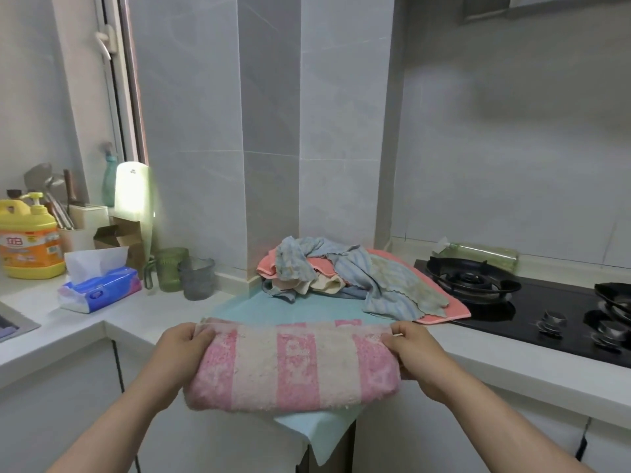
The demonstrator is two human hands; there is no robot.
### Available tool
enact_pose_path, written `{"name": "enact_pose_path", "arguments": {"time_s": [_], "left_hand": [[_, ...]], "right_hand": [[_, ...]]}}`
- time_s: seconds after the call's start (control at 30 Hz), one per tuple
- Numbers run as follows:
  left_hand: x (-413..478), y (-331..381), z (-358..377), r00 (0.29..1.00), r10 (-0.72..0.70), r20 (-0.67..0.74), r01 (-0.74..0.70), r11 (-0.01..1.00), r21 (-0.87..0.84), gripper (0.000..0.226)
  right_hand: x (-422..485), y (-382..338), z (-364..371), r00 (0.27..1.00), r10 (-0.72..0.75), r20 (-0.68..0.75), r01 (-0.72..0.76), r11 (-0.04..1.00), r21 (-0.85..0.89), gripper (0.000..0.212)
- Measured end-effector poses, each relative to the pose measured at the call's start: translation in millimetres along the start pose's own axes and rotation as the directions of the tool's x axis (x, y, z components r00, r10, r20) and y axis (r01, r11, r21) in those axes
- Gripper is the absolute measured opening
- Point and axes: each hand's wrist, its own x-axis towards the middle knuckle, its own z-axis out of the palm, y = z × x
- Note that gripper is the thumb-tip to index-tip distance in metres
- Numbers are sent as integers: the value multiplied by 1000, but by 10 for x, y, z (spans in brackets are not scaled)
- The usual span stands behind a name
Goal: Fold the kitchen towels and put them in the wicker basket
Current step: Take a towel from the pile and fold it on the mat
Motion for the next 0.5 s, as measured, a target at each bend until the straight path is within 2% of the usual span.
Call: {"name": "enact_pose_path", "arguments": {"time_s": [0.07,0.17,0.3,0.4,0.5], "left_hand": [[224,-119,60,996,-84,12,84,995,62,35],[431,-259,117,992,-127,4,125,982,145,39],[597,-287,140,994,-112,22,106,979,177,22],[654,-242,118,998,-50,34,42,980,196,6],[733,-231,122,997,-1,80,-21,961,275,8]], "right_hand": [[210,18,83,1000,11,-10,-11,998,-63,23],[478,48,195,999,-3,-42,-3,989,-150,37],[746,62,271,999,14,-44,-24,973,-228,30],[880,57,299,999,-5,-42,-7,960,-281,26],[927,22,310,999,-38,13,40,933,-358,12]]}}
